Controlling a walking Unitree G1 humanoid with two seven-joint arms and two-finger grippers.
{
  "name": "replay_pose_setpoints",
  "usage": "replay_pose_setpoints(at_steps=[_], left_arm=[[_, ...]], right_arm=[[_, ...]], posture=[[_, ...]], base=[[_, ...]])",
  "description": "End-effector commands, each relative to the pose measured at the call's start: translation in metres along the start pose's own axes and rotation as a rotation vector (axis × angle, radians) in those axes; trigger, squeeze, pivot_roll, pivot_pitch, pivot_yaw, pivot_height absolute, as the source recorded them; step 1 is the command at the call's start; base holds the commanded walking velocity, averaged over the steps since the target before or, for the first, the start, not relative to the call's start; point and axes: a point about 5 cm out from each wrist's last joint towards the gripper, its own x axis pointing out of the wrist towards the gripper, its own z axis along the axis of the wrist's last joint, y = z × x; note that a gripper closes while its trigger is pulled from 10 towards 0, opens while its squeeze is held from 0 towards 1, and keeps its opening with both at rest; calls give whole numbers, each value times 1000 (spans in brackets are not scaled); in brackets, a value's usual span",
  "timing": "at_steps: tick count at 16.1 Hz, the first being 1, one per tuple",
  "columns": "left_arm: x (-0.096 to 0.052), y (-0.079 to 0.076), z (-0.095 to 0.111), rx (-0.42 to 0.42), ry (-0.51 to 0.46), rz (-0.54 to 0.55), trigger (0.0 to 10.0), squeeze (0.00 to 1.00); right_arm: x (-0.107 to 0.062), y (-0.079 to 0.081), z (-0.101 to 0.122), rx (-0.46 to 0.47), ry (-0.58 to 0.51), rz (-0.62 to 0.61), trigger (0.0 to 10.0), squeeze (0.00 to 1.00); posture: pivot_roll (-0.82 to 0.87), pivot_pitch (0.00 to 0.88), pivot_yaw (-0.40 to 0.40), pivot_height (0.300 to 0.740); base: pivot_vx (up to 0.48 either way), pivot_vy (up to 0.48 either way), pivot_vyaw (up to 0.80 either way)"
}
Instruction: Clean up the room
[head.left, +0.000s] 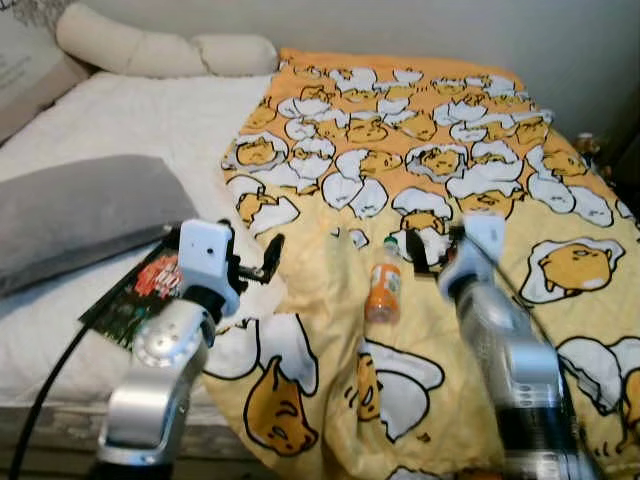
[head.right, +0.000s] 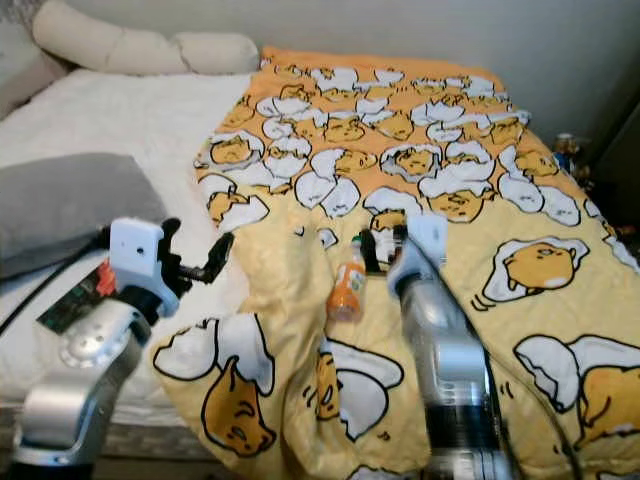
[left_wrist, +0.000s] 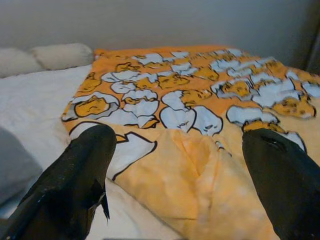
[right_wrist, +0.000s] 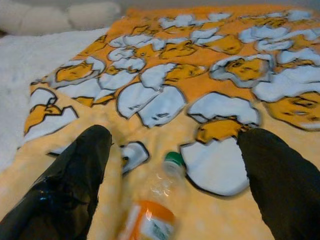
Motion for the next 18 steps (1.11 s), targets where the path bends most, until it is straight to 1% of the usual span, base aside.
replay_pose_setpoints(at_steps=[1,2,3,4,6,8,9,10,11,13,16,18], left_arm=[[0,-3,-1,5,33,-66,10000,247],[0,-8,0,3,65,-165,10000,0],[0,-12,-1,0,85,-219,10000,0],[-4,-24,-2,43,143,-413,10000,0],[-8,-30,-3,86,193,-546,10000,0],[-8,-32,1,101,201,-598,10000,0],[-7,-30,3,97,201,-604,10000,0],[-7,-29,6,85,207,-617,10000,0],[-8,-29,7,79,217,-639,10000,0],[-11,-29,7,97,236,-673,10000,0],[-16,-31,4,98,258,-694,10000,0],[-18,-32,3,100,270,-700,10000,0]], right_arm=[[6,2,-7,14,91,24,10000,0],[15,-4,-7,-9,173,13,10000,0],[19,-8,-6,-22,202,-4,10000,0],[29,-17,-2,-61,299,-9,10000,0],[37,-21,3,-89,372,9,10000,0],[43,-25,8,-102,427,-2,10000,0],[46,-27,10,-83,439,-4,10000,0],[48,-27,11,-85,464,2,10000,0],[48,-27,8,-80,499,11,10000,0],[48,-26,-2,-69,555,20,10000,0],[42,-28,-24,-109,645,6,10000,0],[38,-30,-36,-104,691,-2,10000,0]], posture=[[26,0,-6,740],[29,0,-6,740],[30,0,-6,740],[32,0,-7,740],[31,0,-9,740],[29,0,-10,740],[28,0,-7,740],[32,0,-8,740],[34,0,-5,740],[38,0,-4,740],[45,0,-7,740],[46,0,-9,740]], base=[[0,0,0],[0,0,0],[0,0,0],[0,0,0],[0,0,0],[0,0,0],[0,0,0],[0,0,0],[0,0,0],[0,0,0],[0,0,0],[0,0,0]])
